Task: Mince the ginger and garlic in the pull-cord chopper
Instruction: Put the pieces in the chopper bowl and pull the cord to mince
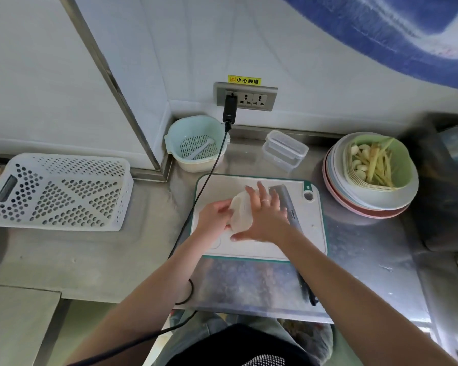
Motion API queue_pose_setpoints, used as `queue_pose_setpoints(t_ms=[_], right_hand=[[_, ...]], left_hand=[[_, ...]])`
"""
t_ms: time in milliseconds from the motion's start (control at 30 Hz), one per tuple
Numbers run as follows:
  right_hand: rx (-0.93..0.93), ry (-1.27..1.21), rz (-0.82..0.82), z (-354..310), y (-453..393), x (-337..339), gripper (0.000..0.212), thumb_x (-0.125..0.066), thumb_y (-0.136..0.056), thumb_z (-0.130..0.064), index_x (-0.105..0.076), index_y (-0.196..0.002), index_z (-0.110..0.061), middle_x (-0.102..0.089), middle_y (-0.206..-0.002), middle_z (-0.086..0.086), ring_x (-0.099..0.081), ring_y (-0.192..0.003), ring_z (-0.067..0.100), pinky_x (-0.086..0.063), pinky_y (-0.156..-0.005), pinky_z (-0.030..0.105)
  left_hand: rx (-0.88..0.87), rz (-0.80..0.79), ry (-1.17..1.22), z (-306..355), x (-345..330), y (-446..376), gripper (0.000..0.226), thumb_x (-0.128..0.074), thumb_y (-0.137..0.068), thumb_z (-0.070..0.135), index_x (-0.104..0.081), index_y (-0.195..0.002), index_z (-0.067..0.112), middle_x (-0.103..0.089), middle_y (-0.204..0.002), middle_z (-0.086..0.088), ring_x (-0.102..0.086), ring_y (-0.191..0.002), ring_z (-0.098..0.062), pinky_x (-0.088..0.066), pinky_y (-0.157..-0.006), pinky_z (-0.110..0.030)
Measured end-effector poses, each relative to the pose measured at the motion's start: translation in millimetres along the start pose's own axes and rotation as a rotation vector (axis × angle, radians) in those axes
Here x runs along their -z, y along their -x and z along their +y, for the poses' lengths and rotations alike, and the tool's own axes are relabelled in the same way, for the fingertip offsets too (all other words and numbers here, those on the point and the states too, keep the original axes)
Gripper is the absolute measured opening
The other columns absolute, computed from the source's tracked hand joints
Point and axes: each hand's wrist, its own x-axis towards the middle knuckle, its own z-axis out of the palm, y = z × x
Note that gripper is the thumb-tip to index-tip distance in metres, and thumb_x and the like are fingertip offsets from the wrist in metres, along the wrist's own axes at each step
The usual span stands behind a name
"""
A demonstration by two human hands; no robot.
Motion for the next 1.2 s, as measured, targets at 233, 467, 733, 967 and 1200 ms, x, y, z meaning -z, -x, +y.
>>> queue_pose_setpoints(t_ms=[233, 467, 733, 967, 1200], right_hand=[[0.054, 0.105, -0.075, 1.7, -6.5, 8.9, 0.123, -0.078, -0.056, -0.061, 0.006, -0.145, -0.042, 0.005, -0.153, -0.001, -0.002, -0.139, 0.041, -0.032, -0.102, 0.064], [0.223, 0.136, 0.008, 18.7, -8.1, 14.6, 0.118, -0.079, -0.051, -0.054, -0.004, -0.141, -0.042, -0.013, -0.143, -0.001, -0.024, -0.124, 0.036, -0.043, -0.093, 0.051], [0.332, -0.419, 0.061, 6.7, 17.7, 50.0, 0.112, -0.084, -0.057, -0.038, -0.011, -0.142, -0.045, -0.015, -0.146, -0.014, -0.018, -0.134, 0.019, -0.025, -0.102, 0.028], [0.56, 0.02, 0.0, 1.5, 47.1, 88.0, 0.117, -0.079, -0.05, -0.051, -0.004, -0.14, -0.049, -0.011, -0.149, -0.011, -0.004, -0.141, 0.017, -0.024, -0.114, 0.038], [0.666, 0.149, -0.013, -5.5, 52.3, 105.2, 0.115, -0.081, -0.052, -0.049, -0.008, -0.141, -0.049, -0.008, -0.151, -0.013, -0.003, -0.141, 0.016, -0.017, -0.117, 0.037]], left_hand=[[0.15, -0.051, -0.126, 19.0, -3.6, -7.5, 0.044, -0.049, -0.09, -0.006, -0.058, -0.127, 0.016, -0.059, -0.107, -0.007, -0.058, -0.094, -0.026, -0.057, -0.072, -0.039], [0.271, -0.163, 0.008, 19.6, 5.3, -1.2, 0.033, -0.057, -0.091, 0.007, -0.057, -0.124, 0.009, -0.065, -0.112, -0.011, -0.063, -0.097, -0.023, -0.05, -0.089, -0.033], [0.484, -0.466, 0.85, 12.7, -10.5, 11.3, 0.078, -0.035, -0.079, 0.077, -0.055, -0.127, 0.018, -0.062, -0.124, -0.017, -0.055, -0.114, -0.039, -0.037, -0.098, -0.062], [0.497, -0.65, 0.579, 58.7, -12.2, 35.0, 0.044, -0.069, -0.062, 0.043, -0.072, -0.096, 0.015, -0.071, -0.093, -0.008, -0.068, -0.083, -0.028, -0.057, -0.063, -0.042], [0.481, -0.625, 0.445, 58.5, -4.8, 34.2, 0.056, -0.084, -0.034, 0.038, -0.075, -0.083, 0.014, -0.071, -0.085, -0.009, -0.069, -0.076, -0.029, -0.055, -0.057, -0.046]])
